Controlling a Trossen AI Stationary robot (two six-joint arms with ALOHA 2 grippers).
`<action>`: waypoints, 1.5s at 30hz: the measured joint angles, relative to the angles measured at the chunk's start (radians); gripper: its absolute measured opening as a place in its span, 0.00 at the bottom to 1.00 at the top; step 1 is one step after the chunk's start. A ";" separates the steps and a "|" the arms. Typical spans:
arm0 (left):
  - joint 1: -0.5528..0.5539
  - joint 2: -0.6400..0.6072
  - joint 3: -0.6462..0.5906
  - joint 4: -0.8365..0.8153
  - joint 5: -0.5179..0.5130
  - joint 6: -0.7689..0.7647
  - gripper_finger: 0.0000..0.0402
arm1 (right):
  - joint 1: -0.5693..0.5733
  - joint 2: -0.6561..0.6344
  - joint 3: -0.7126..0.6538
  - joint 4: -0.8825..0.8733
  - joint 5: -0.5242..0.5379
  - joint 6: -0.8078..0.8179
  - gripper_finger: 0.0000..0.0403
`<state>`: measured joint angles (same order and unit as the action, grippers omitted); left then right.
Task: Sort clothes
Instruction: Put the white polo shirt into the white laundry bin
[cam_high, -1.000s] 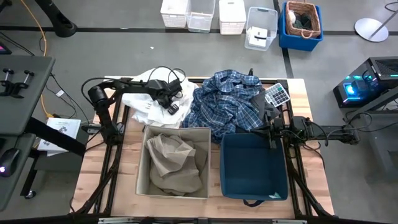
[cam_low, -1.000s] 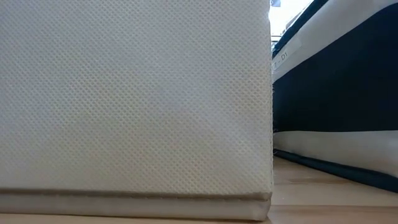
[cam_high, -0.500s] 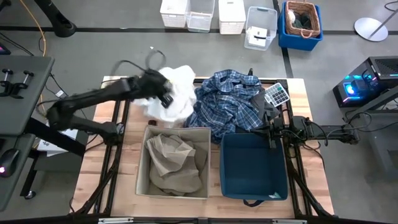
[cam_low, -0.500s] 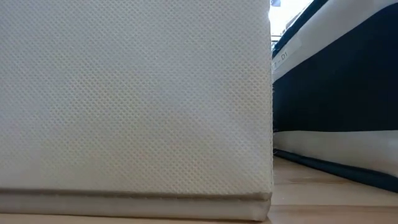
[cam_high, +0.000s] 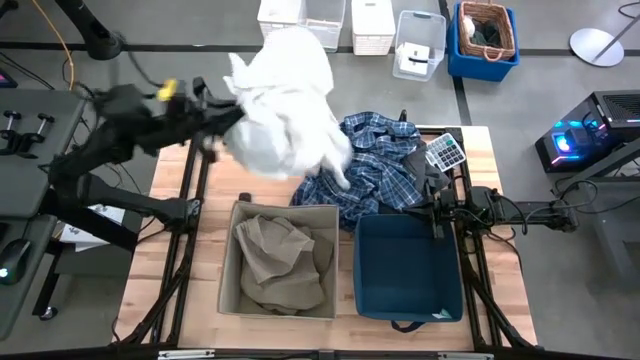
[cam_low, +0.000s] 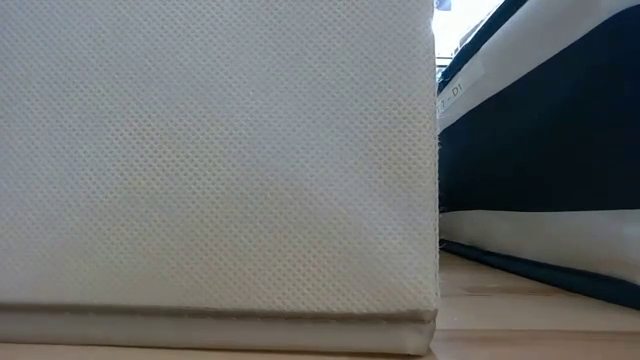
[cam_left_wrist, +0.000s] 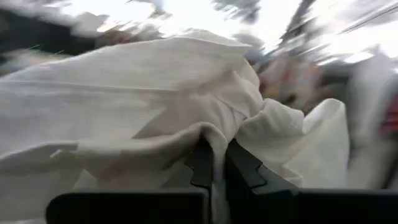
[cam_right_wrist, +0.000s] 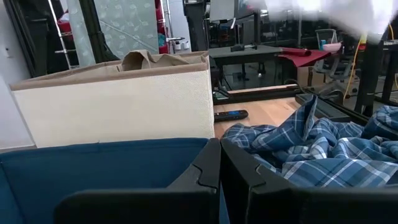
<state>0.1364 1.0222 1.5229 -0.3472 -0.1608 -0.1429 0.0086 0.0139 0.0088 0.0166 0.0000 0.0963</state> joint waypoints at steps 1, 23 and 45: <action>-0.043 0.000 0.027 0.005 0.009 -0.001 0.01 | 0.000 0.000 0.000 0.000 0.000 0.000 0.00; -0.845 0.106 -0.139 -0.904 -0.647 -0.937 0.01 | 0.000 0.000 0.000 0.000 0.000 0.000 0.00; -0.748 0.689 -0.047 -0.794 0.161 -0.034 0.01 | 0.000 0.000 0.000 0.000 0.000 0.000 0.00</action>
<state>-0.6115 1.7114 1.4760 -1.1417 0.0000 -0.1767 0.0082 0.0139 0.0089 0.0166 -0.0002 0.0967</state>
